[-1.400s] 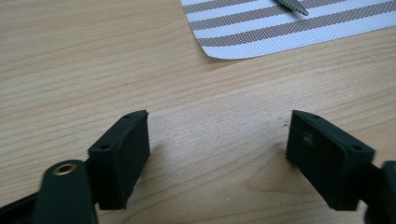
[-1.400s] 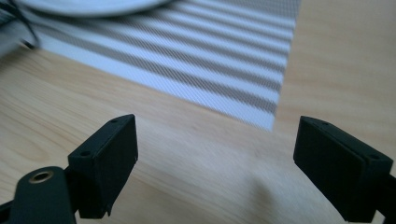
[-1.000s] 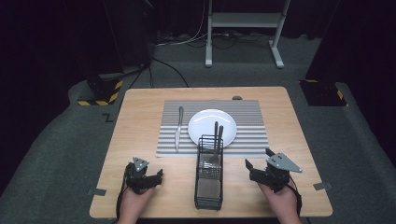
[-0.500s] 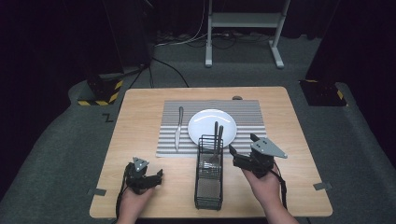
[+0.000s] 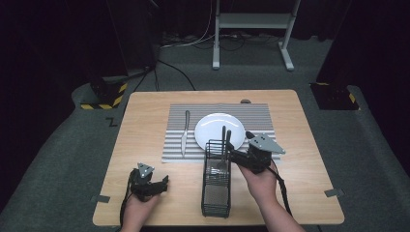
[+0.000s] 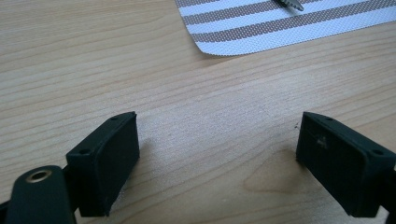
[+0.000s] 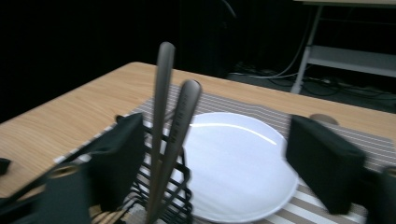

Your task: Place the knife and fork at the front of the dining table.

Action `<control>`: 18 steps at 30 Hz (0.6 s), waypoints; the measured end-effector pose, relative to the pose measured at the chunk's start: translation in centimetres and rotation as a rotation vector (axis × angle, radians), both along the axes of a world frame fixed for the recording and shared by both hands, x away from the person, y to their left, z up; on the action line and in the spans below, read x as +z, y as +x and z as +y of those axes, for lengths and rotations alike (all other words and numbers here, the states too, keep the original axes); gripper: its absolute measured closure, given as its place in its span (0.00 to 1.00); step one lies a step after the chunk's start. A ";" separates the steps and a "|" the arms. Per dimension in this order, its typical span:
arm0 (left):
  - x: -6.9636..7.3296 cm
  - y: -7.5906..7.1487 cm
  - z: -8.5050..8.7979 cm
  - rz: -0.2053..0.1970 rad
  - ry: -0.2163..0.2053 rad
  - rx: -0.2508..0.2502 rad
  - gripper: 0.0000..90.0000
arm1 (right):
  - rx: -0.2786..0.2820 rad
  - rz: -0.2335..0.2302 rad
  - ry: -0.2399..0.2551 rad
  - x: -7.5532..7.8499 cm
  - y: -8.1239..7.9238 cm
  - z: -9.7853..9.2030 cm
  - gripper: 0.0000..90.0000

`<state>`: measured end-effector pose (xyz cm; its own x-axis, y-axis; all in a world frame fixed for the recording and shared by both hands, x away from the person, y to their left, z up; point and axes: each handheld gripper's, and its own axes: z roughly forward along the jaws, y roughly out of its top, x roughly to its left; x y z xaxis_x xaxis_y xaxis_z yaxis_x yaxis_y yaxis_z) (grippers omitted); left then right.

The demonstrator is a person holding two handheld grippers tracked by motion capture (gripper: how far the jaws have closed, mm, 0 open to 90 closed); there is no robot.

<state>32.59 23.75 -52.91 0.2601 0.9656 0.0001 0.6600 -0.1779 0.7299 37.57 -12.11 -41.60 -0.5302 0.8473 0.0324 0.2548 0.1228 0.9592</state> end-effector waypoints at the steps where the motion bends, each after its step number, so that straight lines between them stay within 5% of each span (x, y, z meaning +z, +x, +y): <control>1: 0.0 0.0 0.0 0.000 0.000 0.000 0.15 | -0.001 -0.009 0.011 0.1 0.0 0.1 0.48; 3: 0.0 0.0 0.0 0.000 -0.001 0.000 0.15 | 0.003 -0.022 0.022 0.1 0.0 0.4 0.59; 9: 0.0 0.0 0.0 0.000 0.001 0.001 0.15 | 0.013 0.001 0.025 0.0 0.6 1.5 0.74; 18: 0.0 0.0 -0.1 -0.005 -0.002 0.003 0.16 | 0.026 0.016 0.043 -0.3 1.2 1.9 0.84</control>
<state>32.55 23.70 -52.93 0.2573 0.9663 -0.0006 0.6565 -0.1744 0.7339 38.76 -10.19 -41.88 -0.5510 0.8309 0.0774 0.2677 0.0881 0.9595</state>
